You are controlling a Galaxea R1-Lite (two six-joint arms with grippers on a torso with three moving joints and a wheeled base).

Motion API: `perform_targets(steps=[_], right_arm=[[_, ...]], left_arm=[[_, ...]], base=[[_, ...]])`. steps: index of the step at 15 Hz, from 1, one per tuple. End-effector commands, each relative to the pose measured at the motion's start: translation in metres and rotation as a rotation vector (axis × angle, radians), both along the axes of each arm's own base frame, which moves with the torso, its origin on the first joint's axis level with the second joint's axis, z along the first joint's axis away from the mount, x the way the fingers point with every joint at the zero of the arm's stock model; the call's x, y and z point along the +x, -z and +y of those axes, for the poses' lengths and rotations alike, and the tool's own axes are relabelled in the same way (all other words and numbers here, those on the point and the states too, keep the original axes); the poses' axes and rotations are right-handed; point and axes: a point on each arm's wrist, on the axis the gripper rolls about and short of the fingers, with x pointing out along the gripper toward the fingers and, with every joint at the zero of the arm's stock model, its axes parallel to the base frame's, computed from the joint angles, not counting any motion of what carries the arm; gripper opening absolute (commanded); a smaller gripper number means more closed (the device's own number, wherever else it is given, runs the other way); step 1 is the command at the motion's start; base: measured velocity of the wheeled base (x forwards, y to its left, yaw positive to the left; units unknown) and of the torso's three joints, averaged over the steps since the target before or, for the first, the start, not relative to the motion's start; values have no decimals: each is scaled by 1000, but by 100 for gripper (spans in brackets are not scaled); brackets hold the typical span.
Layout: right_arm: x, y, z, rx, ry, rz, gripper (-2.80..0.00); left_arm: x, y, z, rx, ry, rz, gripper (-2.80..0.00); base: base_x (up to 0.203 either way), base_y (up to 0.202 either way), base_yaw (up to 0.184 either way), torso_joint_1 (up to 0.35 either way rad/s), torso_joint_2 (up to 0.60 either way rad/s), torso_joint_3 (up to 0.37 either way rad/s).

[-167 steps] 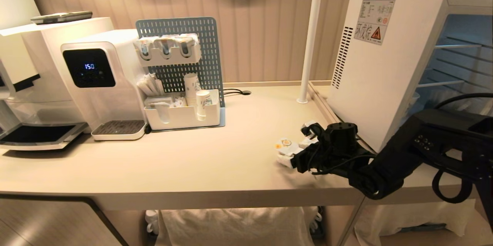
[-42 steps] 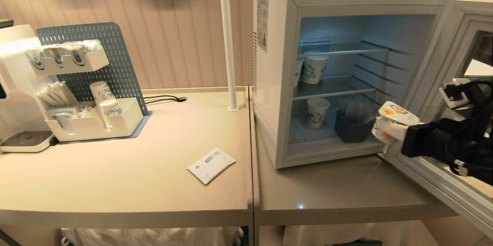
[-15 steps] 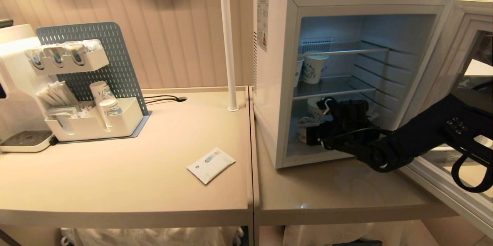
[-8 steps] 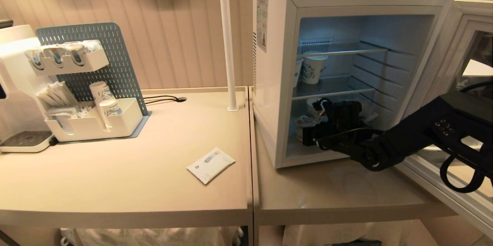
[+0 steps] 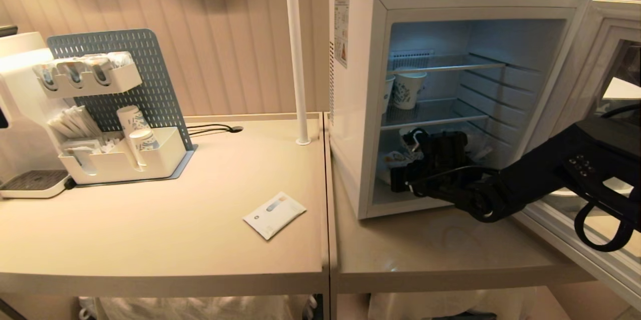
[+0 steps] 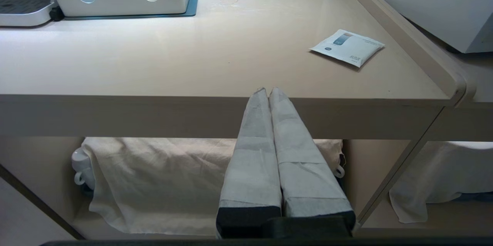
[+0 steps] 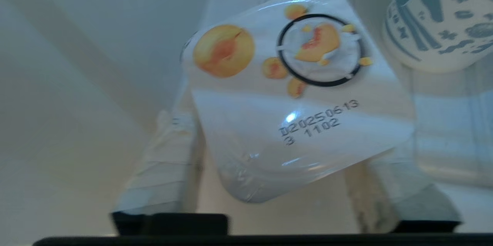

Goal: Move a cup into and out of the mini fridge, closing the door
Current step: Put the yoghurt in the freezer

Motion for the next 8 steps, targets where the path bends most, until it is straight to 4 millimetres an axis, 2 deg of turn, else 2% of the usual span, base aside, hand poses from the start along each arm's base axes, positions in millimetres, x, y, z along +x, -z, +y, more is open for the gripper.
perform_targets(steps=[1,8], right_arm=[[-4,-10,-2,7,3,-19,0],[-19,-18,-8,5,2,-11,0]], left_arm=[[0,0,0,0,-1,3,-280],[0,0,0,-2,-1,3,-280]], base=[[0,0,0,0,0,0],[0,0,0,0,0,0]])
